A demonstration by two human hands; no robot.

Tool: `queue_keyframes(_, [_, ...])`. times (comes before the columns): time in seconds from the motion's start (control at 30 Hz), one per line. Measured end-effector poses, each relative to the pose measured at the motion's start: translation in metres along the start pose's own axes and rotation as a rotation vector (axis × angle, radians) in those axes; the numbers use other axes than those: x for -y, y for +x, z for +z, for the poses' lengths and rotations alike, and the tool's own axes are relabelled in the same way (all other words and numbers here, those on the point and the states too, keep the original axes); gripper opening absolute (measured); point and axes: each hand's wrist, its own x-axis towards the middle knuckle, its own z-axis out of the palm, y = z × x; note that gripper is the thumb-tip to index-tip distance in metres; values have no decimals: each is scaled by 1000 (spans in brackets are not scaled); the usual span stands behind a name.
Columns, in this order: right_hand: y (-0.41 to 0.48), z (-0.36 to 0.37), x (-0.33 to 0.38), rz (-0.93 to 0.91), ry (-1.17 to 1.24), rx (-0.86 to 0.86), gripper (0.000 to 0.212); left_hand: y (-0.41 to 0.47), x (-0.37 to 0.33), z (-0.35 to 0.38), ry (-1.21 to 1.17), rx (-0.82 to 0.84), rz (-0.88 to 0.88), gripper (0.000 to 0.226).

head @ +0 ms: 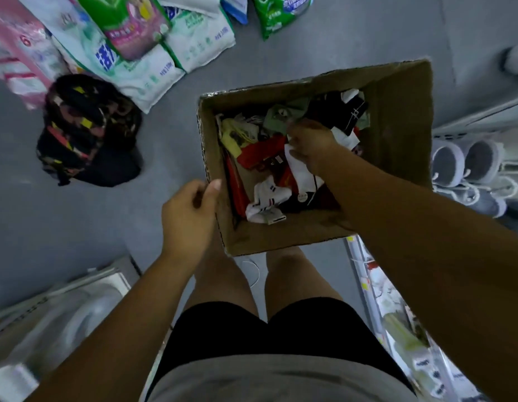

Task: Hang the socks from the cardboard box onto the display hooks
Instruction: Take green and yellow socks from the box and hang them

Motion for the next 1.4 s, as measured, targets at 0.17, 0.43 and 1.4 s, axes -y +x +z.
queue_keyframes(0.17, [11,4,2,11,88,34,35,-7,-2,10,-18,-101,-10,33])
queue_keyframes(0.43, [-90,-17,-14,-101,-2,247,13,-37,-40,33,-203,-242,-127,36])
queue_keyframes(1.4, [-43,35,7,-598,-969,267,23,-70,-37,-24,-726,-354,-700,17])
